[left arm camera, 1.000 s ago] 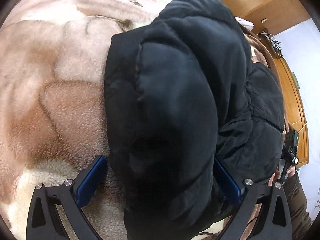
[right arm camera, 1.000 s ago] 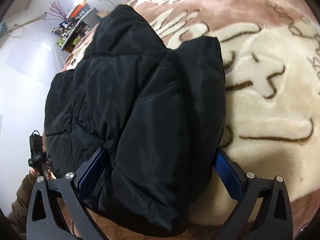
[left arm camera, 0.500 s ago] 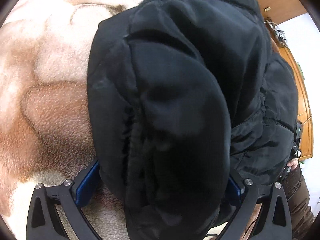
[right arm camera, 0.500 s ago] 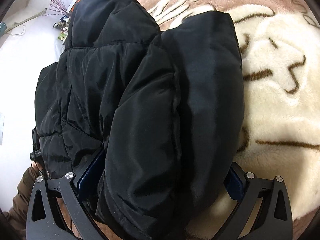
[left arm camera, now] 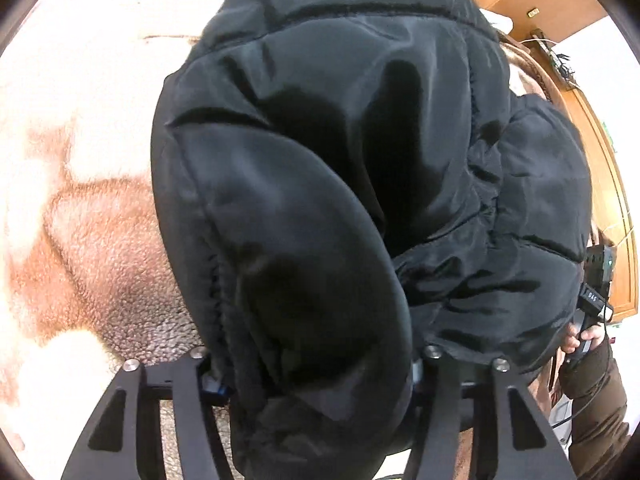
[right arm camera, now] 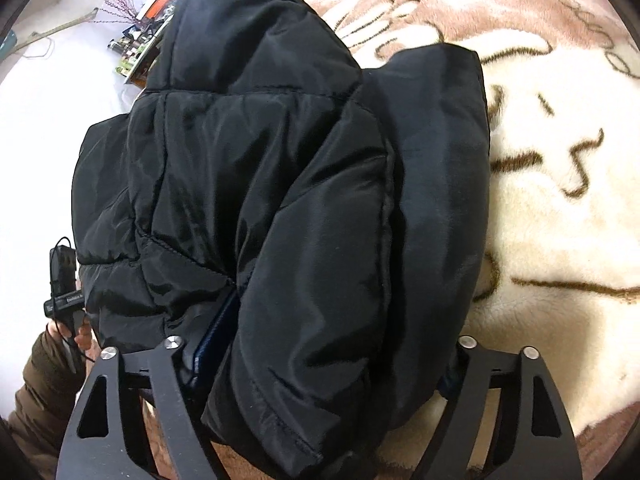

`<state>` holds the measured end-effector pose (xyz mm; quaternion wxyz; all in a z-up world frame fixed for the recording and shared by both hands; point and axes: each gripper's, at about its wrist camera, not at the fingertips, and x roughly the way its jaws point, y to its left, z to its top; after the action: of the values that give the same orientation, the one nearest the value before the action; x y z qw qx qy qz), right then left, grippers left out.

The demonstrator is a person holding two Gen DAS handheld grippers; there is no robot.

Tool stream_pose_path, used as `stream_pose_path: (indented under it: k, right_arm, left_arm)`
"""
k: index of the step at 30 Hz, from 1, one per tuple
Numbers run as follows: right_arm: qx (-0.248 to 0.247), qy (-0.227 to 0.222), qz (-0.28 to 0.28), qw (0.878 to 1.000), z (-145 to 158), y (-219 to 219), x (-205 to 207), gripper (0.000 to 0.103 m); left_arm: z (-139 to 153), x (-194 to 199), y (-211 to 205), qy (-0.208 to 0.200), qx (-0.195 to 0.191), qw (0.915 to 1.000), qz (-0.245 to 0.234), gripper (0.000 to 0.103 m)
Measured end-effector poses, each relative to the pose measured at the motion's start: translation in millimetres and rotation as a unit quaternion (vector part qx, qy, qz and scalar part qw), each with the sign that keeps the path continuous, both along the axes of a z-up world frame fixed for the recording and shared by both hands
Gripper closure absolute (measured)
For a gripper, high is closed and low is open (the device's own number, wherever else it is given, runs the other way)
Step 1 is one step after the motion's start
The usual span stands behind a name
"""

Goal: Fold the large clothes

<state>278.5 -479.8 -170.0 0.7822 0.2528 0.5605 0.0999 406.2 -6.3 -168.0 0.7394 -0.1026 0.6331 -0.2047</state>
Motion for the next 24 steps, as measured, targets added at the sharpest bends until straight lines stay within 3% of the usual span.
stream_pose_path:
  k: [4, 9, 12, 13, 17, 21, 24]
  right_arm:
    - [-0.019, -0.011, 0.006, 1.000, 11.2, 9.5, -0.6, 0.037]
    - [-0.036, -0.015, 0.010, 0.999, 15.4, 23.5, 2.1, 0.040]
    - [-0.039, -0.014, 0.011, 0.999, 20.0, 33.4, 1.5, 0.040]
    - [-0.043, -0.015, 0.012, 0.999, 21.4, 36.5, 2.8, 0.040]
    - [-0.039, -0.011, 0.011, 0.999, 16.9, 25.0, -3.4, 0.037]
    - [-0.032, -0.008, 0.009, 0.999, 14.1, 21.7, -1.8, 0.037]
    - [-0.041, -0.020, 0.006, 0.999, 17.6, 26.3, -3.3, 0.046]
  left_arm:
    - [-2.5, 0.9, 14.2, 0.006, -0.022, 0.9997, 0.009, 0.054]
    - [-5.0, 0.9, 8.1, 0.001, -0.017, 0.9998, 0.011, 0.055]
    - [-8.8, -1.4, 6.4, 0.010, -0.025, 0.9995, 0.017, 0.048]
    - [-11.6, -0.9, 8.8, 0.010, -0.018, 0.9997, 0.011, 0.039]
    - [-25.0, 9.3, 5.8, 0.041, -0.031, 0.9985, 0.020, 0.032]
    - [-17.1, 7.4, -3.7, 0.017, -0.016, 0.9997, 0.012, 0.046]
    - [-7.9, 4.0, -20.3, 0.003, 0.006, 0.9999, 0.010, 0.056]
